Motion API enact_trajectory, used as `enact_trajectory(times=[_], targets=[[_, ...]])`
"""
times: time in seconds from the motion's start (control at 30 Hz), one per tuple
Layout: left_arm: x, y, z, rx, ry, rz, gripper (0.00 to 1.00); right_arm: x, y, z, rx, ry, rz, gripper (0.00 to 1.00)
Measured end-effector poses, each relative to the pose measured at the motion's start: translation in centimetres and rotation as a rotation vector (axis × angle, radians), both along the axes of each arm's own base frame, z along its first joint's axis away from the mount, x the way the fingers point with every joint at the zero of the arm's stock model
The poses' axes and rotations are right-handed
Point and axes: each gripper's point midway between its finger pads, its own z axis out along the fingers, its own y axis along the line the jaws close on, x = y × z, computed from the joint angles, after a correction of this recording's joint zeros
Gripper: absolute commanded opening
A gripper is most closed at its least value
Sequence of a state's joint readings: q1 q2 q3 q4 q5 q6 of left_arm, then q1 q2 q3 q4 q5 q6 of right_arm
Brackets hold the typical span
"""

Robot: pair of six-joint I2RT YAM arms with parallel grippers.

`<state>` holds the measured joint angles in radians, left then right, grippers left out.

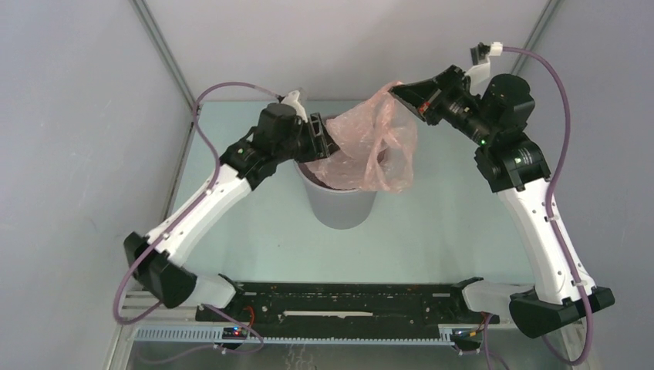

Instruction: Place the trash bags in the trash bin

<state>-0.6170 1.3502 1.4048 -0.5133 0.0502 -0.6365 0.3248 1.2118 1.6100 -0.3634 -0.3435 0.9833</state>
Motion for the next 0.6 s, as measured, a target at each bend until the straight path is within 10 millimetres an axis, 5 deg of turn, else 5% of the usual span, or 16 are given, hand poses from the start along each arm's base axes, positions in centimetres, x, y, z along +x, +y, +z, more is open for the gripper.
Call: enact_trajectory(times=[0.13, 0.33, 0.47, 0.6], targets=[[2.2, -0.7, -2.4, 0.035, 0.096, 0.021, 0.56, -0.8, 2.8, 0.1, -0.013, -0.003, 0.106, 0.0], [2.2, -0.9, -6.4, 0.103, 0.227, 0.0, 0.7, -0.6, 5.8, -1.6, -0.055, 0.022, 0.204, 0.0], [1.5, -0.7, -5.3, 0.103, 0.213, -0.026, 0.81, 0.2, 6.2, -3.0, -0.086, 0.048, 0.207, 0.0], [0.1, 0.3, -1.7, 0.065, 0.131, -0.047, 0.86, 1.2, 6.3, -3.7, -0.103, 0.054, 0.2, 0.0]])
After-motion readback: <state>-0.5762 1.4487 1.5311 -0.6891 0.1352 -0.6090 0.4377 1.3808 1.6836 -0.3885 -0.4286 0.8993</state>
